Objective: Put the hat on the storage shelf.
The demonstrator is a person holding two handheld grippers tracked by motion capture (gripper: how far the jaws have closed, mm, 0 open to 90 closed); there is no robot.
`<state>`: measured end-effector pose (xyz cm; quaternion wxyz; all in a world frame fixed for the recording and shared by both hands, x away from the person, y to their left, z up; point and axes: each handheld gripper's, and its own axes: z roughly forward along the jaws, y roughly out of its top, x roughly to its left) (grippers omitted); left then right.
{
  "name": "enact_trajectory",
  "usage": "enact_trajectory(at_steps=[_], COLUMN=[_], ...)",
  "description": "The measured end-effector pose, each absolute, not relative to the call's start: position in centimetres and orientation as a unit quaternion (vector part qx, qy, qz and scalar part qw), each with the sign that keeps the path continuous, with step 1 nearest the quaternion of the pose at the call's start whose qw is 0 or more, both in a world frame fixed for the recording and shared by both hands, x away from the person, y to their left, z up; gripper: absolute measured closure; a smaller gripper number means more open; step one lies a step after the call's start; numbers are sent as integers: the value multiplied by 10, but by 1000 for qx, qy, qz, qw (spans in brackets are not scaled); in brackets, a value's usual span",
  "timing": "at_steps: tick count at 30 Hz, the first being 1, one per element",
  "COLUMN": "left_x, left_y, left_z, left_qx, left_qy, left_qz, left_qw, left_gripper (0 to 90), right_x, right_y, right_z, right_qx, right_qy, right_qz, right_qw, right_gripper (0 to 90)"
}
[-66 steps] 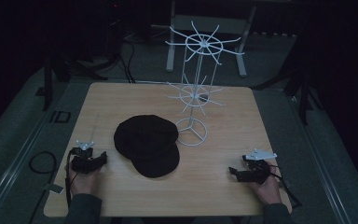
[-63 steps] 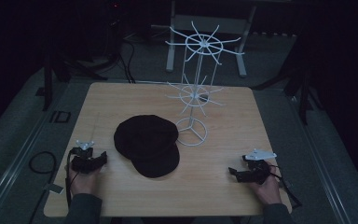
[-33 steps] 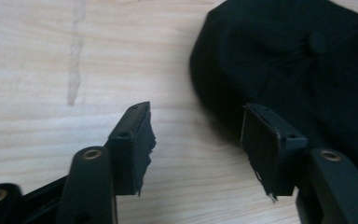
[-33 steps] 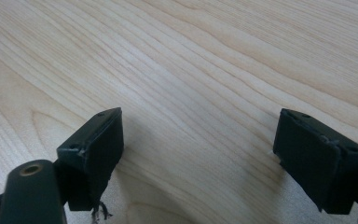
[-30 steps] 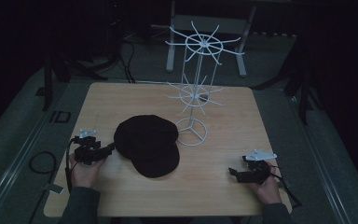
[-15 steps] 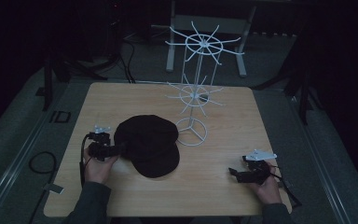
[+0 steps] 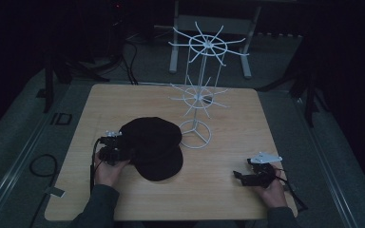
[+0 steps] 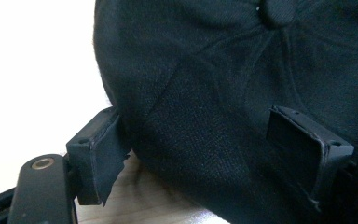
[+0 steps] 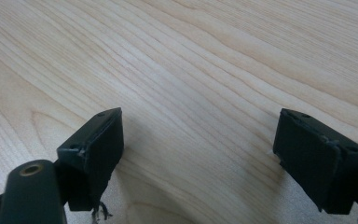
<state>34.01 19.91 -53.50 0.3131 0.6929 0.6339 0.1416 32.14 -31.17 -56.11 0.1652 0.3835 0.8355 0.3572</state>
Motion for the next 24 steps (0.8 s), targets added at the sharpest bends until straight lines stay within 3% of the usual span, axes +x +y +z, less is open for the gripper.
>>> enact_trajectory(at_steps=[5, 13, 24], left_x=[343, 347, 350], left_y=[200, 193, 198], left_z=[-544, -544, -541], left_qx=[683, 690, 702], left_qy=[649, 650, 645], left_qz=[110, 113, 111], left_qw=[316, 297, 280], left_gripper=[250, 324, 650], right_x=[321, 321, 321], right_y=[-312, -312, -312], right_z=[-561, -561, -561], right_qx=[383, 384, 384], right_qy=[836, 835, 835], right_qz=[357, 357, 357], right_qw=[165, 165, 165], right_gripper=[159, 159, 159])
